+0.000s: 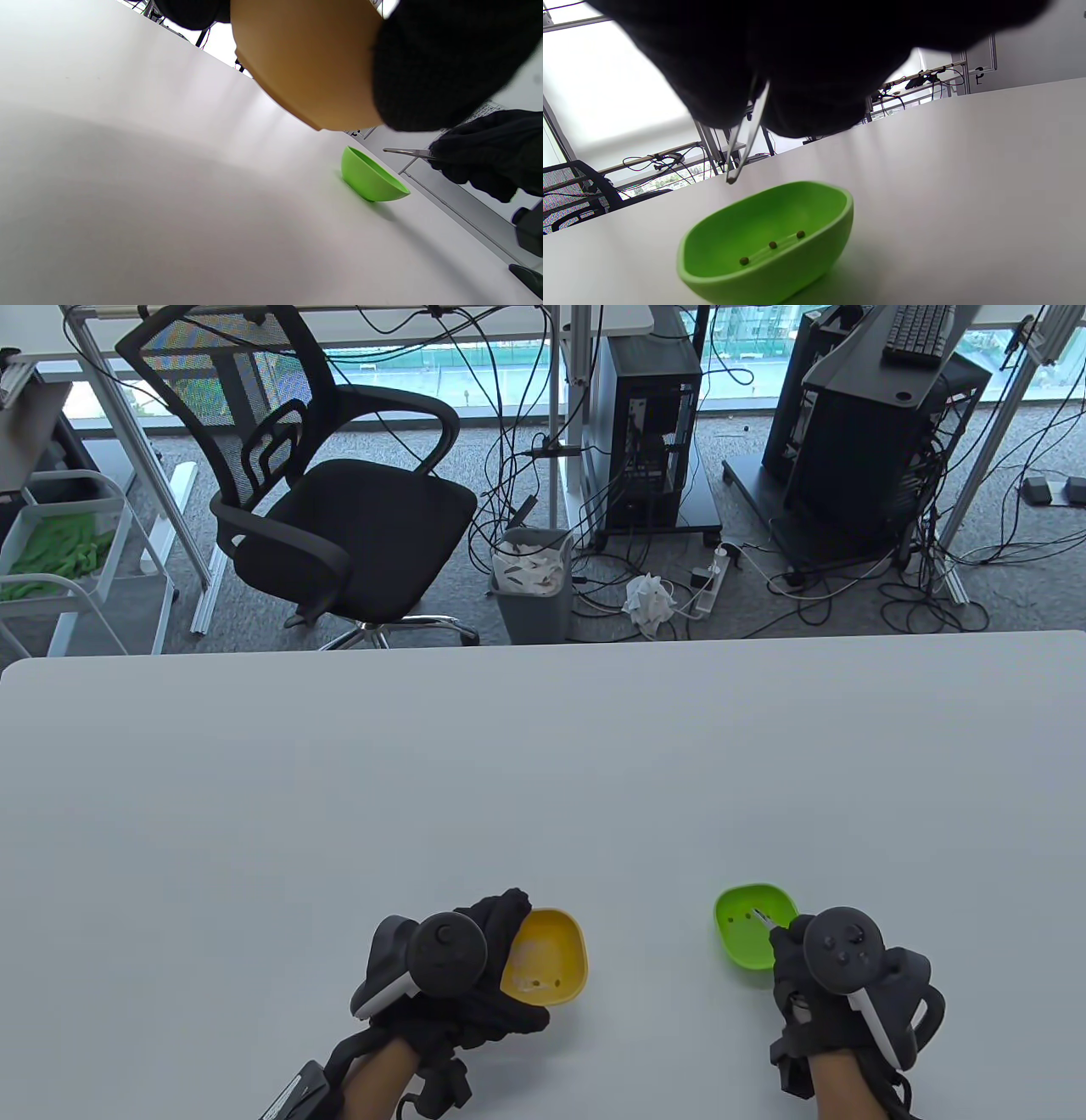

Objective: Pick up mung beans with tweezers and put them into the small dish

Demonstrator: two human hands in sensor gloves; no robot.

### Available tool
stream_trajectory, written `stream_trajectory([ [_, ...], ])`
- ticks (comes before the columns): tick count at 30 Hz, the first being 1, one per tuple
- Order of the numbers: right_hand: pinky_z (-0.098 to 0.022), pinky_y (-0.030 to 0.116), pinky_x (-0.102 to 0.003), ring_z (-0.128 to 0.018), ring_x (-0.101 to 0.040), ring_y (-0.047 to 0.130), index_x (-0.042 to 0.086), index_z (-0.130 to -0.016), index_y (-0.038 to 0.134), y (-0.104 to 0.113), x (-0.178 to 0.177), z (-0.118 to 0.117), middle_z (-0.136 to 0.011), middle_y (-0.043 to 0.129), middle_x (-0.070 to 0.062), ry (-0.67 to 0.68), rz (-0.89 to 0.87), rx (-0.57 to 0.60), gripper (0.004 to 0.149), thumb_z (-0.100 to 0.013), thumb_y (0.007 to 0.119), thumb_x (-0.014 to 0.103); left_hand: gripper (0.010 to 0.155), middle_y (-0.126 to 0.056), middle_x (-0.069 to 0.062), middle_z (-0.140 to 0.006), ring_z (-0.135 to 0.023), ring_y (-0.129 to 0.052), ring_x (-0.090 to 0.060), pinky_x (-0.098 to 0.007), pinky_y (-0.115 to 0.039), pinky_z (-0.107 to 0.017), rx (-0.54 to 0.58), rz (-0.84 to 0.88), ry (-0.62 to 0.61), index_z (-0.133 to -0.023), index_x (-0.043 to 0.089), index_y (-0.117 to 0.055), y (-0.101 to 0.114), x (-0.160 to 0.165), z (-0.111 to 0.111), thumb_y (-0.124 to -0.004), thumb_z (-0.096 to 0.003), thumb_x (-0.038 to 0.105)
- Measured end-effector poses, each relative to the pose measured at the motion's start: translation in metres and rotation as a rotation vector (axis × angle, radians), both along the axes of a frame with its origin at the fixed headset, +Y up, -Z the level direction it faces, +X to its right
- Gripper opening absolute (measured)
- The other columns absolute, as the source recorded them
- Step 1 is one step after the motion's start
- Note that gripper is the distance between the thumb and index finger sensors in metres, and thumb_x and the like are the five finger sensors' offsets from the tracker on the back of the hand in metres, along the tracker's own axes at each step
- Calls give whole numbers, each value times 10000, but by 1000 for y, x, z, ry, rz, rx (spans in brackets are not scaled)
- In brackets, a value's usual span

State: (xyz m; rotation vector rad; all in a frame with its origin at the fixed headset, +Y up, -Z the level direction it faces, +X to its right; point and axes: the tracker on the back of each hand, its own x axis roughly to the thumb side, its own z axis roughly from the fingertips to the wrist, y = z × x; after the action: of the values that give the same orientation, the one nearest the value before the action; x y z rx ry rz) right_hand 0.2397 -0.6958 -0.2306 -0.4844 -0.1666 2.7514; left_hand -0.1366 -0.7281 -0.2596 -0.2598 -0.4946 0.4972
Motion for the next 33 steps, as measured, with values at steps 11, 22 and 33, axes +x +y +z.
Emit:
stream_trajectory([
  [11,-158,860,-292,-231,-106,931,58,-671,985,-3,1,1,-499,987,-158,-21,-19,-17,352,-455,897,322,1222,-398,-168,-1159,-956,-589,-398,-627,-471,-753,1,0,3,-1134,90,-279,0,0,1,-984,-316,661],
  [22,-161,858,-291,-237,-104,929,51,-686,972,20,-31,6,-507,980,-161,95,-15,74,367,-464,884,329,1222,-400,-169,-1159,-955,-590,-397,-627,-471,-753,4,4,3,-1134,89,-280,0,1,0,-984,-315,661],
  [33,-169,859,-287,-248,-99,927,57,-701,963,52,-154,13,-514,981,-152,478,-6,141,375,-469,877,338,1222,-398,-165,-1161,-957,-588,-398,-627,-467,-755,-4,2,21,-1135,89,-279,1,-2,-1,-987,-317,658],
])
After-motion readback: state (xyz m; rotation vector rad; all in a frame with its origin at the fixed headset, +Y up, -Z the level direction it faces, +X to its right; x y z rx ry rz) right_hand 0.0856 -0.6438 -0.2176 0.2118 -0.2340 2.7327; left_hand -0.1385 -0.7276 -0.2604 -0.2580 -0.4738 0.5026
